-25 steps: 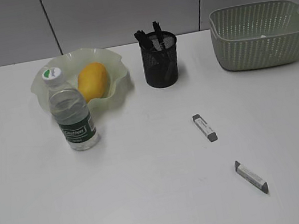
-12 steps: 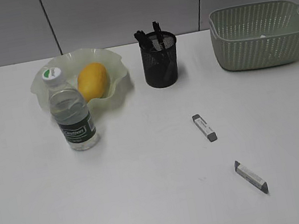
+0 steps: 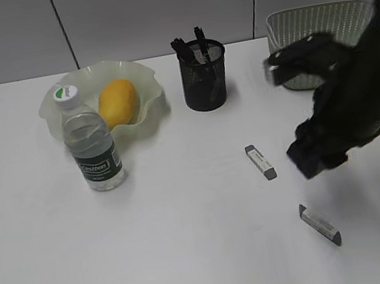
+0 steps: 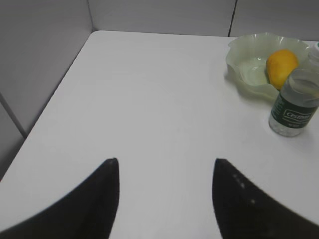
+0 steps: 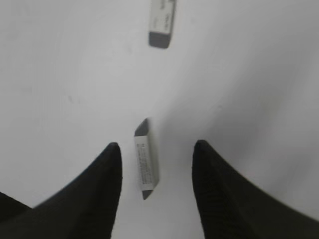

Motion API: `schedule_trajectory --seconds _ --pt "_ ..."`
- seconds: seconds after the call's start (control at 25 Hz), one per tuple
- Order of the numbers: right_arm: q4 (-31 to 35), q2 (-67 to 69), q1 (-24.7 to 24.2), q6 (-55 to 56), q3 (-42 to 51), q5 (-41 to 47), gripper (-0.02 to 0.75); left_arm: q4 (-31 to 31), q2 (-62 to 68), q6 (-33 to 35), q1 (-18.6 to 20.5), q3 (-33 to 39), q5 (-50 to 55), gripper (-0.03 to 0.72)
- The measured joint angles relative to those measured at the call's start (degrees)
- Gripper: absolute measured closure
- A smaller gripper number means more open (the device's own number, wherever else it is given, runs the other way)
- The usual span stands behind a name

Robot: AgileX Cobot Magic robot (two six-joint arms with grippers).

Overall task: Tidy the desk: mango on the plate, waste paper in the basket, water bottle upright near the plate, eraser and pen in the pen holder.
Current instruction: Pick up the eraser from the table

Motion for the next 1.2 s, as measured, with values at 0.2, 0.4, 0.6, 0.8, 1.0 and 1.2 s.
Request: schedule_trajectory --seconds 0.2,0.4,0.6,0.8,1.0,1.2 --pt "-5.41 9.16 2.99 6.07 -0.13 0.01 0.355 0.00 0.00 0.00 0.00 0.00 0.00 0.244" --pt "-6.68 12.14 2.99 7.01 -0.30 -2.59 0.367 0.00 0.00 0.00 0.00 0.00 0.00 0.244" --pt "-6.10 13.09 3.06 7.12 -0.30 -4.52 0.415 0.00 0.00 0.00 0.00 0.00 0.00 0.245" --pt "-5.41 13.14 3.06 7.17 -0.30 -4.89 0.419 0.00 0.00 0.00 0.00 0.00 0.00 0.256" --pt "-4.46 14.10 3.06 7.17 -0.30 -5.06 0.426 0.00 0.00 0.00 0.00 0.00 0.00 0.258" --pt "-3.52 14.10 3.06 7.17 -0.30 -6.18 0.573 0.00 0.00 0.00 0.00 0.00 0.00 0.276"
